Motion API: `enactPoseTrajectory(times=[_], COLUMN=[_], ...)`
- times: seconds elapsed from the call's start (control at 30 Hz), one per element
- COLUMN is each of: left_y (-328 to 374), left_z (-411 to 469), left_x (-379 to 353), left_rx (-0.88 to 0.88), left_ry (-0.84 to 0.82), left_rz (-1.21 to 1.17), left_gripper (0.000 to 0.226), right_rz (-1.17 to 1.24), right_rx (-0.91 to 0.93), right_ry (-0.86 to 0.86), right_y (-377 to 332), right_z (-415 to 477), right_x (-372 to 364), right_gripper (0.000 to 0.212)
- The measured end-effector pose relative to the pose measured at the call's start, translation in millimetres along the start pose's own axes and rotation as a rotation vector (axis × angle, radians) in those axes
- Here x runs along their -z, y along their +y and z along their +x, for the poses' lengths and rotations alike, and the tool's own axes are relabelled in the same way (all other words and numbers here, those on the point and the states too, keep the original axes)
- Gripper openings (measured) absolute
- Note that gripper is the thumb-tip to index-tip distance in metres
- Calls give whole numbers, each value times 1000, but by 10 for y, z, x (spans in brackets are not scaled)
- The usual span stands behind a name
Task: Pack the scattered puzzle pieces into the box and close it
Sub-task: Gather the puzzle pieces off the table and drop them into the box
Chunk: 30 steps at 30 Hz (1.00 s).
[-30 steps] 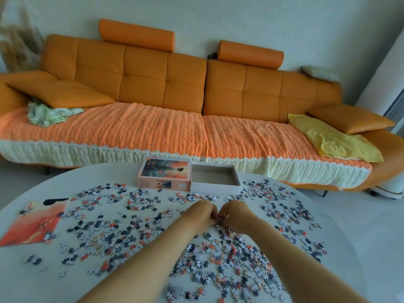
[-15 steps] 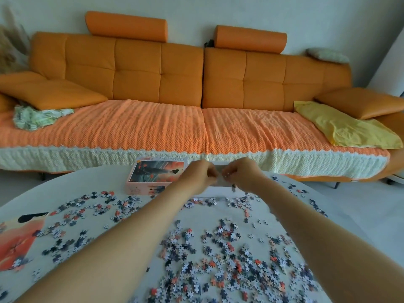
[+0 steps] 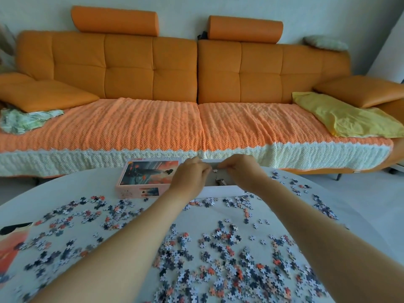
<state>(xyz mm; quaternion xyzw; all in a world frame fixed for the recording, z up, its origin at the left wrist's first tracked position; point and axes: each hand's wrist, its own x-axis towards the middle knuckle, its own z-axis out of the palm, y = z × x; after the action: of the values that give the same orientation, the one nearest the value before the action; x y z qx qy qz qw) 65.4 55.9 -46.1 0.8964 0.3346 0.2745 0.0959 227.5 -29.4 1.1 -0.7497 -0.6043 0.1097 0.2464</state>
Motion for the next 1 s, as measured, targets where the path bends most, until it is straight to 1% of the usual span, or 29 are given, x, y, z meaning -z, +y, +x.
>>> enactPoseTrajectory(times=[0.07, 0.13, 0.23, 0.3, 0.43, 0.5, 0.53, 0.6, 0.67, 0.73, 0.77, 0.8, 0.83, 0.87, 0.93, 0.97, 1.0], left_y=[95, 206, 324, 373, 459, 483, 492, 510, 529, 532, 530, 516, 497, 478, 454, 457, 469], left_z=[-135, -320, -608, -738, -848, -871, -879, -891, -916, -956, -980, -1002, -1025, -1047, -1091, -1105, -1113], left_x=[44, 48, -6, -49, -119, -148, -153, -146, -119, -97, -79, -65, -55, -48, -38, -35, -30], left_rx=[-45, -119, -168, -151, 34, 66, 54, 3, -19, -9, -6, -8, -10, -3, 34, 49, 56], left_ry=[86, 64, -63, -164, -472, -558, -563, -506, -432, -390, -370, -351, -349, -378, -490, -532, -544], left_rz=[-64, -78, -56, -23, 69, 80, 84, 59, -21, -105, -125, -115, -70, -3, 119, 157, 168], left_gripper=[25, 23, 23, 30, 68, 79, 80, 71, 53, 37, 36, 41, 52, 66, 92, 97, 96], right_rz=[-26, -71, -249, -343, -437, -392, -362, -326, -283, -169, -92, -38, -36, -96, -279, -341, -351], right_rx=[38, 33, 6, -7, -43, -47, -41, 8, 75, 101, 95, 85, 71, 46, -16, -31, -38], right_ry=[42, 32, -54, -102, -182, -235, -254, -263, -270, -253, -225, -193, -180, -204, -326, -381, -407], right_y=[6, 50, 142, 218, 310, 306, 301, 293, 301, 328, 341, 360, 372, 375, 356, 331, 301], right_z=[-156, -344, -628, -779, -939, -978, -998, -1040, -1098, -1146, -1164, -1178, -1189, -1204, -1230, -1242, -1253], right_x=[46, 39, -59, -158, -362, -433, -454, -459, -432, -376, -342, -308, -273, -239, -205, -209, -219], right_gripper=[30, 27, 35, 39, 51, 53, 53, 51, 50, 46, 44, 42, 42, 49, 81, 93, 99])
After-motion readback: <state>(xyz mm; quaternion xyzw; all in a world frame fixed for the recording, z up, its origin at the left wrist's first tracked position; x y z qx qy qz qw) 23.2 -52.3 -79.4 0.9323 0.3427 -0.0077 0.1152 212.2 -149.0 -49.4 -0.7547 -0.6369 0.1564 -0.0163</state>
